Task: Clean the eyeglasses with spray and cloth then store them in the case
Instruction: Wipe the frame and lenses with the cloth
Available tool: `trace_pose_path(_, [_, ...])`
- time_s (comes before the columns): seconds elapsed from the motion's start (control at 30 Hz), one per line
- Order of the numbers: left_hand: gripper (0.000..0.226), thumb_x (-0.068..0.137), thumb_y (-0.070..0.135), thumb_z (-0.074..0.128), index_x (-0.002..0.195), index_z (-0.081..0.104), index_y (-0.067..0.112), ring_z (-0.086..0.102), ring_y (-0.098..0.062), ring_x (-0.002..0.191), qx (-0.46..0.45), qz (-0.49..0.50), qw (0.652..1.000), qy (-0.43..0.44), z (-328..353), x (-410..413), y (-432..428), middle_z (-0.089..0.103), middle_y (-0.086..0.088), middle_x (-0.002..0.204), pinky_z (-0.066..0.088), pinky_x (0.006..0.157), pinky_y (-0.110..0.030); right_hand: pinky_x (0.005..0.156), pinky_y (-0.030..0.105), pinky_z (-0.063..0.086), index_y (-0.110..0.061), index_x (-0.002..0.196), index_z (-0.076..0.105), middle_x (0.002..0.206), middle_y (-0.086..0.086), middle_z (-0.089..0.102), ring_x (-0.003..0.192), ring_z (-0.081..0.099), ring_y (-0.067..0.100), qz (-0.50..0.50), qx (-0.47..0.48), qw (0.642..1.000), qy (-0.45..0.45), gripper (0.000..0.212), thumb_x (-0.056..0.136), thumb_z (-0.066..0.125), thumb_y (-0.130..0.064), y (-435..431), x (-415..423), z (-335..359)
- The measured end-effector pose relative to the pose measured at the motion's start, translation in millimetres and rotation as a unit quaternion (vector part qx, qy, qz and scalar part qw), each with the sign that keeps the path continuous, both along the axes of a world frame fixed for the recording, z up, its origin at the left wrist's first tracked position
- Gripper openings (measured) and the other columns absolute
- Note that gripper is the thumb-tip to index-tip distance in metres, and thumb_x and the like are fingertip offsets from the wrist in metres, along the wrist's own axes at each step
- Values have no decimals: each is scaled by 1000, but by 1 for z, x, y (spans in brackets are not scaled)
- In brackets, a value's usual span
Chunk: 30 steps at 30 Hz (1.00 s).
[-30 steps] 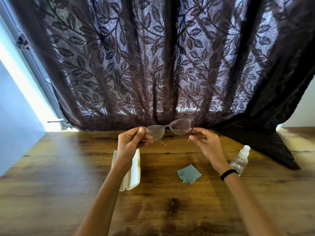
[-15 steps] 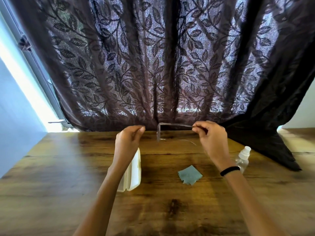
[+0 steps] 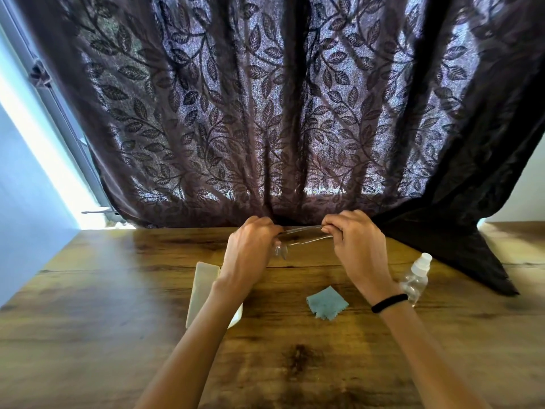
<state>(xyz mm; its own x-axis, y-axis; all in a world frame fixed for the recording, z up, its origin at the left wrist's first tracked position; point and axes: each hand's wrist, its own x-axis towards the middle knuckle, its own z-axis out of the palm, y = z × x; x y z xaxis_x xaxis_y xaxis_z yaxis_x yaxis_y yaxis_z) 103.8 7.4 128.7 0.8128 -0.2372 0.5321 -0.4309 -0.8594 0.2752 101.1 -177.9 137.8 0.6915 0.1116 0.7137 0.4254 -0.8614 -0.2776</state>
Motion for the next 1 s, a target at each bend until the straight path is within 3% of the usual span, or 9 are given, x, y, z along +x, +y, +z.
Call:
trace_pose_path(0.13, [9,80,21,63,86,68,17,58,-22,77,-11,11,1000,21,-7,2,5,63,0,82,50,60,-39,52,29,50,-10,75,71,68,1,68,68,58,19,22,-21,999,-17,6,78,69,-4,3,-3,3])
trace_pose_path(0.27, [15,77,16,67,92,71,14,64,-25,73,-72,16,997,9,-15,5,11,70,-5,83,52,62,-36,72,31,50,-9,92,70,87,3,71,85,60,20,74,3,997,-8,13,81,68,-15,6,-5,6])
trace_pose_path(0.37, [17,74,17,71,90,73,16,65,-20,73,-116,36,993,14,-22,7,17,73,-3,83,50,64,-32,82,26,46,-8,106,66,101,3,68,93,59,17,94,110,989,-15,26,85,62,-23,1,-6,7])
trace_pose_path(0.5, [16,67,9,77,83,75,12,68,-12,70,-217,39,975,15,-27,7,26,74,-2,76,54,67,-27,67,13,48,-8,101,65,91,0,66,76,60,5,54,254,965,-37,16,88,59,-16,-19,-6,-12])
trace_pose_path(0.57, [17,64,4,78,81,74,7,68,-9,68,-272,47,961,9,-29,6,30,74,-4,75,55,68,-27,56,13,44,-13,98,64,85,0,67,67,57,0,-8,253,967,45,12,89,58,-17,-30,-5,-31])
trace_pose_path(0.63, [16,65,0,77,79,74,7,66,1,64,-342,54,938,16,-31,4,32,73,-4,73,53,66,-17,57,16,42,-14,98,64,86,1,67,65,55,4,-58,177,960,211,13,89,58,-21,-37,-1,-57])
trace_pose_path(0.73, [19,68,-3,74,78,73,13,63,9,63,-406,54,912,19,-34,3,31,70,8,69,46,63,-4,79,29,48,-11,115,56,115,7,63,99,59,18,-80,76,895,432,40,87,57,-40,-33,1,-88])
trace_pose_path(0.87, [22,71,-5,71,80,71,15,66,3,67,-440,27,898,-5,-36,2,33,69,21,65,49,67,-7,90,38,45,-13,126,45,127,6,51,121,44,27,-131,-5,888,440,63,79,63,-51,-15,-3,-109])
trace_pose_path(1.0, [27,73,-6,70,82,70,19,68,0,69,-446,11,894,-31,-38,2,38,71,21,73,52,69,-11,66,25,48,-22,85,57,87,-4,61,86,58,12,-100,59,888,446,25,74,73,-37,-12,0,-108])
